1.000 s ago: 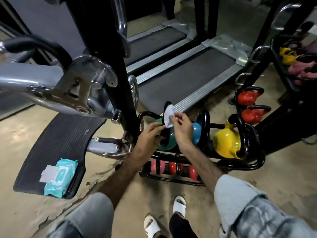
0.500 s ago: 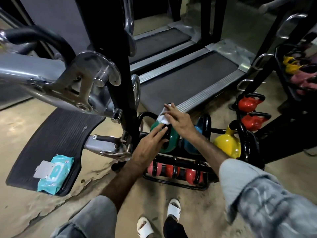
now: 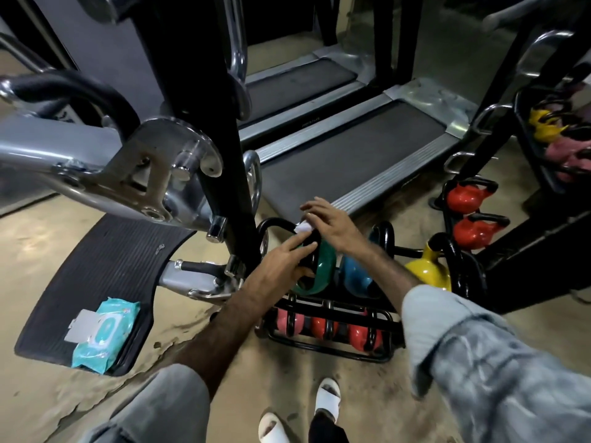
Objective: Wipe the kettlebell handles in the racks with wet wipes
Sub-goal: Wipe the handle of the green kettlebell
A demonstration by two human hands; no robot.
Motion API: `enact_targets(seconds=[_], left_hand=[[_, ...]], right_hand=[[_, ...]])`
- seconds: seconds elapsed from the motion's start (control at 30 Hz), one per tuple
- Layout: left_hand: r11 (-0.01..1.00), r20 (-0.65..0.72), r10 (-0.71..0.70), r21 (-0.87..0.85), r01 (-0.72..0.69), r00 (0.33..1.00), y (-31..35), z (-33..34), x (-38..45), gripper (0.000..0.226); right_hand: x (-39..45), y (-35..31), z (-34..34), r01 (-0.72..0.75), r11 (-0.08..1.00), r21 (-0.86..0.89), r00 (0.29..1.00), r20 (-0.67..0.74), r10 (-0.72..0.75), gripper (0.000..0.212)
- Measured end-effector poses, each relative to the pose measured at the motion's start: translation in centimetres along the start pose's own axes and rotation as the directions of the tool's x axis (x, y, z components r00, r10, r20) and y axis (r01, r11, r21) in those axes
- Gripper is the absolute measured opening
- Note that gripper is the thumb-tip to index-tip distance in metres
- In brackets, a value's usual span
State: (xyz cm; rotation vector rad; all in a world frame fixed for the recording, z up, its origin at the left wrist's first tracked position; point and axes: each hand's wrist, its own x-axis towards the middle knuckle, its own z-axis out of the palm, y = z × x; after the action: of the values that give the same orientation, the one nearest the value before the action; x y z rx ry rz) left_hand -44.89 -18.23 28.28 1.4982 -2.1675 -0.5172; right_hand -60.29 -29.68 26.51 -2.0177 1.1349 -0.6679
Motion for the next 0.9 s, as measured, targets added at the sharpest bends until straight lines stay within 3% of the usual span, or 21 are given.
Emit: enact_targets(seconds=[0.1,0.23,0.43,0.5,0.57,0.67,0.83,0.9], left_hand=[[1.0,0.0,-0.012,0.023,0.012,1.0,0.3,-0.8,1.0,0.036],[0.998,0.036,-0.038,0.058,0.036,0.999,1.0,-1.8,2.5,0.027],[0.994,0.106,-0.067,0.09,0.058,0.992,1.6,-2.0,3.3,0.045],[0.992,0.14,-0.093,0.099,0.08,0.986,1.8,-2.3,3.5,0.054],[0.987,0.186,-0.108,0.135,0.083,0.977,1.9,-2.4,3.7,0.059],[0.98,0.218,-0.092,0.194,0.049,0.972,2.0,-2.8,4.0,0.062],[0.971,0.315,-0.135,0.232,0.062,0.94,2.2,-3.3,5.3,0.075],[0.968,0.337,-0.152,0.239,0.071,0.929,2.4,-3.5,5.5,0.075]], right_hand=[[2.8,-0.2,-0.5,-0.141,0.989,0.035,0.989,0.05,0.139,0.02],[2.9,0.1,-0.3,-0.309,0.914,0.263,0.951,0.058,0.305,0.02],[-0.2,-0.1,0.5,-0.079,0.988,0.134,0.984,-0.147,0.099,0.021],[0.6,0.1,0.0,-0.101,0.975,0.196,0.989,-0.091,0.12,0.02],[2.5,0.6,-1.0,-0.253,0.936,0.247,0.967,0.046,0.249,0.022],[4.5,1.2,-1.8,-0.364,0.921,0.139,0.923,0.19,0.336,0.028],[3.1,0.5,-1.5,-0.18,0.979,0.093,0.982,0.083,0.172,0.022],[2.9,0.2,-2.2,-0.056,0.997,0.056,0.988,0.148,0.047,0.019]])
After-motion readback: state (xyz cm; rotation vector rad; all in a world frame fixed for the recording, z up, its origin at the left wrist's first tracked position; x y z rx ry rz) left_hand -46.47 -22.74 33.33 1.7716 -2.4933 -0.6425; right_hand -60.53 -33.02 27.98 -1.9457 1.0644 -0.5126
